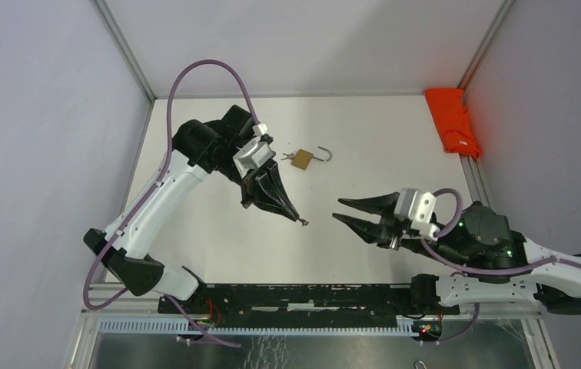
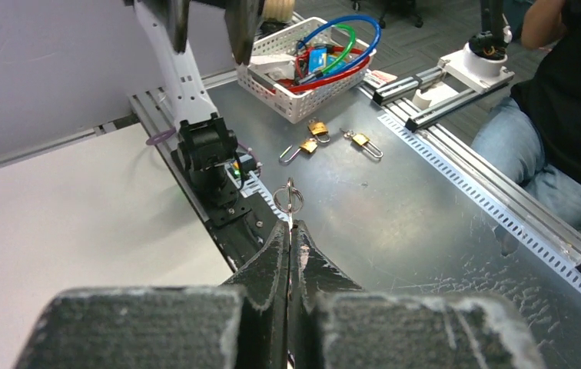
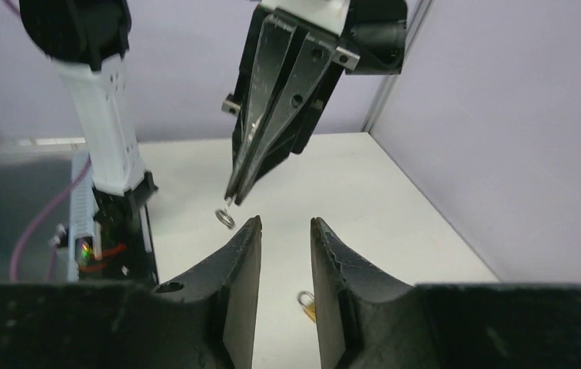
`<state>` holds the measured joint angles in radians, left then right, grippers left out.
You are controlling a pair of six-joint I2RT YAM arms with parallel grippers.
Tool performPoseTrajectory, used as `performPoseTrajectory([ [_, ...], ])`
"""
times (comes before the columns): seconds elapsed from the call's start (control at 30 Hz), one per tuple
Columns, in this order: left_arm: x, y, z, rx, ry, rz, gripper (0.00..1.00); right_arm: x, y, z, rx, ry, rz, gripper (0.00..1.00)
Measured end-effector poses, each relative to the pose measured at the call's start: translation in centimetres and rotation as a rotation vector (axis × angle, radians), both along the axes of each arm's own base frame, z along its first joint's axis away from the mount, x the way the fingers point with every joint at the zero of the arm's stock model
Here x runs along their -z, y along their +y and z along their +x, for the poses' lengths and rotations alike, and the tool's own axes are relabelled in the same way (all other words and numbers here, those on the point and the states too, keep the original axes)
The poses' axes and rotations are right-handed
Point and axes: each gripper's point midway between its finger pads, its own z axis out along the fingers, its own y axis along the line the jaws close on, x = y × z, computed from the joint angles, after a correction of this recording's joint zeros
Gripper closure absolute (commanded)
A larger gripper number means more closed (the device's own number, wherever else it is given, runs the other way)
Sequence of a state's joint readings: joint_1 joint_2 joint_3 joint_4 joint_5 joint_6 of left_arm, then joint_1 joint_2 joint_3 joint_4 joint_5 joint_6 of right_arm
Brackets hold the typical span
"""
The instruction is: Unlock with the key
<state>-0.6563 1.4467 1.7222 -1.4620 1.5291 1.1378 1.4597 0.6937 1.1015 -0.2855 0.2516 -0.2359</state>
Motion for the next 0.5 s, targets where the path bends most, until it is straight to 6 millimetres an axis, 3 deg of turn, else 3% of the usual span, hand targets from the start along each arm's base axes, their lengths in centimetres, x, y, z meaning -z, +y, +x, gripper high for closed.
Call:
performPoseTrajectory([
  [0.17,0.3,0.3,1.5,-0.049,0.029,0.021,0.98,-0.7,1.1,0.8,0.045,0.076,0.064,0.74],
  [0.4,0.9,0.5,2.8,-0.088,0.054,0.038,0.98,4.2,6.5,1.9,0.093,0.153,-0.079,0.74],
  [0.5,1.4,0.7,3.4,-0.111,0.053,0.057,0.98,5.6,7.1,3.0,0.129,0.181,-0.109,0.75],
])
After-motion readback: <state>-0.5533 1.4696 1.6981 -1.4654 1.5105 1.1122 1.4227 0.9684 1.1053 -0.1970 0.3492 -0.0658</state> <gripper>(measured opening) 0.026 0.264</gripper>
